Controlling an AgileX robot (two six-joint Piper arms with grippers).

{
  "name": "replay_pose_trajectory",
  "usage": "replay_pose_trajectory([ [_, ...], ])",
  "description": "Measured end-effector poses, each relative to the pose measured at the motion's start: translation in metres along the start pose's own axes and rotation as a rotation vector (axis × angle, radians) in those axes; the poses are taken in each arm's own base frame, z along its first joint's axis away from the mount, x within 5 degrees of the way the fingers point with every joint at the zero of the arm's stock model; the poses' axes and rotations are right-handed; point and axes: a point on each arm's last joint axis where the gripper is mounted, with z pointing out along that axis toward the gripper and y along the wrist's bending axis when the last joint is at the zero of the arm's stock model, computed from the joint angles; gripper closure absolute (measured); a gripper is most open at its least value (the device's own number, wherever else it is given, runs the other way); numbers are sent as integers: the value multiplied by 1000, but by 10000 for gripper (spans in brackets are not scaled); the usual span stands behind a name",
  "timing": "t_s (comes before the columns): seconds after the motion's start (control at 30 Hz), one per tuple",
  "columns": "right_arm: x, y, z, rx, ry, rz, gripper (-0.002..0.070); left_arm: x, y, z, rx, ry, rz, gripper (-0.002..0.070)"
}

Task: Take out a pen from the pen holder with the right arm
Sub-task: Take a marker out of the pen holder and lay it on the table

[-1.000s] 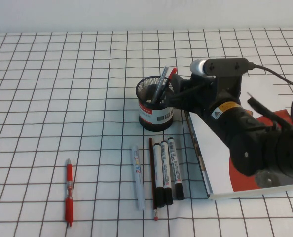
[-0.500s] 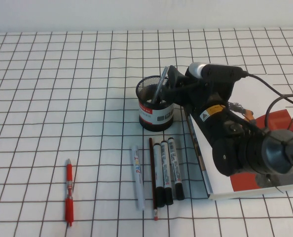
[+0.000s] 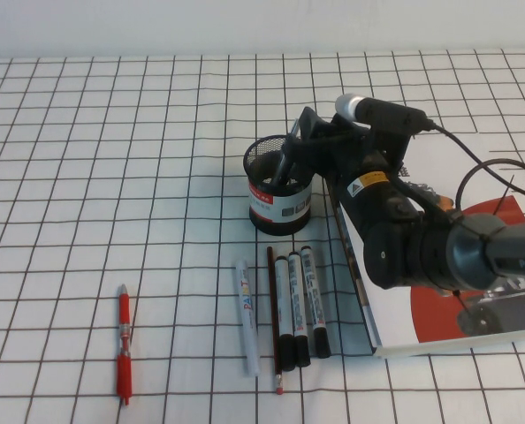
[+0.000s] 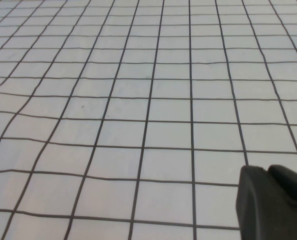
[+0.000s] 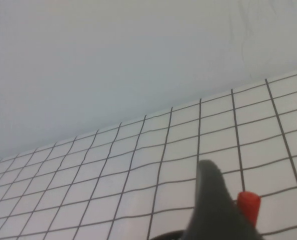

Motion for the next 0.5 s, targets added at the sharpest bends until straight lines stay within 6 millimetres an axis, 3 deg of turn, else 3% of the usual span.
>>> replay_pose_trajectory([
  [0.2,4,-1,3,7,24,2,344,0,0,0,0,0,0,678],
  [0.5,13,-7,5,37,36,17,411,0,0,0,0,0,0,678],
])
